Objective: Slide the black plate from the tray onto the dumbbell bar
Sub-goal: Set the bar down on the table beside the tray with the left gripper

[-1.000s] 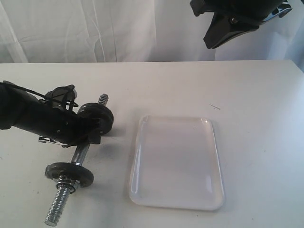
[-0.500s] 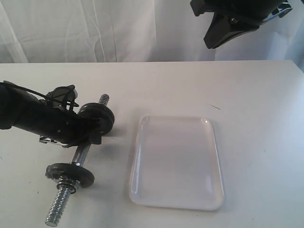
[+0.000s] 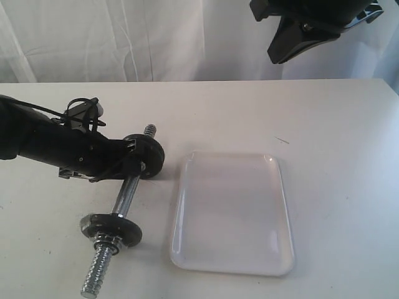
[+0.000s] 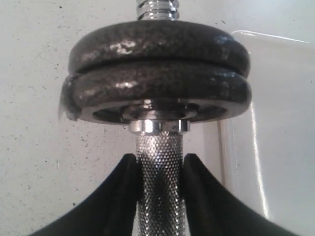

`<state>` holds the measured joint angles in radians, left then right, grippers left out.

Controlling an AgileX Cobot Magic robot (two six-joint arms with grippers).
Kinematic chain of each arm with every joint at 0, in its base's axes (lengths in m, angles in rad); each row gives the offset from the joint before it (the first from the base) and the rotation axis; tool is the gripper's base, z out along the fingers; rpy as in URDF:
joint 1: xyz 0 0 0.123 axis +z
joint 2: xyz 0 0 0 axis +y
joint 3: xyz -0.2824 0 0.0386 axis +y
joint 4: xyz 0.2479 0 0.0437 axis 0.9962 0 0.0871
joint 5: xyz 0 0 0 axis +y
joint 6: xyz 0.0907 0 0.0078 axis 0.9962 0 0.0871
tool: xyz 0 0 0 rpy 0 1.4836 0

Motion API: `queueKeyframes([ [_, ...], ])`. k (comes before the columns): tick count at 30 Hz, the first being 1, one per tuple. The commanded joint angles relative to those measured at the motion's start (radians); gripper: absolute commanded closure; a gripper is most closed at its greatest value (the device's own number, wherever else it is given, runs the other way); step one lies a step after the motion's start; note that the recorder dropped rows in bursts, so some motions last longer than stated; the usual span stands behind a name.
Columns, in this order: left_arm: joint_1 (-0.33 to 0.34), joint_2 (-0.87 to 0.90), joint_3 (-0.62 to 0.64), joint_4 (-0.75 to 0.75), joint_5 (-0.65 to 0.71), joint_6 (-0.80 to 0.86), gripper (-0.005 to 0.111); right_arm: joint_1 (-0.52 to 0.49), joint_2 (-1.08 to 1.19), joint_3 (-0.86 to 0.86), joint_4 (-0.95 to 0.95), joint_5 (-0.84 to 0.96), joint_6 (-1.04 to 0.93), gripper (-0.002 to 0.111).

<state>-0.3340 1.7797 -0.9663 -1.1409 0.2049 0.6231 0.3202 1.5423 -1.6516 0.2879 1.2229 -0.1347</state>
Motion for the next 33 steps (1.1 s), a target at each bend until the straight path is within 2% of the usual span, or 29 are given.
queueKeyframes([
  [1, 0.000, -0.010, -0.002, -0.010, 0.015, 0.001, 0.105, -0.004, -0.009, 0.002, -0.004, -0.002, 0.001, 0.108],
  [33, 0.000, -0.010, -0.002, -0.010, 0.058, 0.013, 0.107, -0.004, -0.009, 0.002, -0.005, -0.002, 0.001, 0.108],
])
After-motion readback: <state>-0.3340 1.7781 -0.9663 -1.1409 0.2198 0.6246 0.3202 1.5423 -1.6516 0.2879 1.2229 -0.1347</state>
